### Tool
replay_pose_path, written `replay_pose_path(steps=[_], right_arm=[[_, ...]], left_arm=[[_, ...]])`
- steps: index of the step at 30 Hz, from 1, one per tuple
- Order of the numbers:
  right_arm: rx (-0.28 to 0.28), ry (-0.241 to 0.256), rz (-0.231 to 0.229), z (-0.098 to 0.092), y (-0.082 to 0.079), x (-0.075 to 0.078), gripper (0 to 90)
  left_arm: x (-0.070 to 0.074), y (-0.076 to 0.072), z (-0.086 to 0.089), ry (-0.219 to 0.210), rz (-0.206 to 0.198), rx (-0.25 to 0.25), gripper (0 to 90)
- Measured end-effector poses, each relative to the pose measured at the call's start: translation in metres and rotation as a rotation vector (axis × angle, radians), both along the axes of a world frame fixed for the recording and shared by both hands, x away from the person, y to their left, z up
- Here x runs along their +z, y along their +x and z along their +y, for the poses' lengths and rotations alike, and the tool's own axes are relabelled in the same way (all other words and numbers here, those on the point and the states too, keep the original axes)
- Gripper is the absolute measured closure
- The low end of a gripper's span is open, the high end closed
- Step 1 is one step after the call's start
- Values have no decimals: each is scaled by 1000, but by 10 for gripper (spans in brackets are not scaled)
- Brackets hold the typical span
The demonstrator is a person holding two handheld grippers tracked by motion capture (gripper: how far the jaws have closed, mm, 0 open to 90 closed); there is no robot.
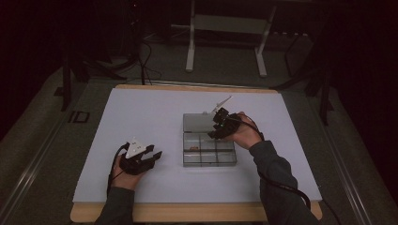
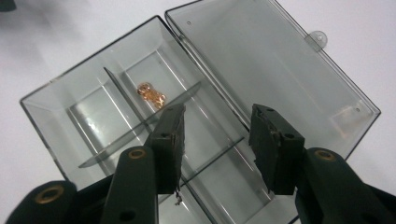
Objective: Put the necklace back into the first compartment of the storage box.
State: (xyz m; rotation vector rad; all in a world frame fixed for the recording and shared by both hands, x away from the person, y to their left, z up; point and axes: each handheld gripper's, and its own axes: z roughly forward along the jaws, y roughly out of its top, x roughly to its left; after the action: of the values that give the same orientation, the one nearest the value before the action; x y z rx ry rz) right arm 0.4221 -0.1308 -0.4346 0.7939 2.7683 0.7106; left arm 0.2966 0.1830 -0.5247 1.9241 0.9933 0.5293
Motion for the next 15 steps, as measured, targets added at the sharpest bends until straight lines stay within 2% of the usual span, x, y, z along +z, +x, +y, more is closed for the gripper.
replay_pose_path(steps=[15], right_arm=[[-67,37,-1,-23,3,-6,557]], left_arm=[[0,0,0,1,0,0,563]])
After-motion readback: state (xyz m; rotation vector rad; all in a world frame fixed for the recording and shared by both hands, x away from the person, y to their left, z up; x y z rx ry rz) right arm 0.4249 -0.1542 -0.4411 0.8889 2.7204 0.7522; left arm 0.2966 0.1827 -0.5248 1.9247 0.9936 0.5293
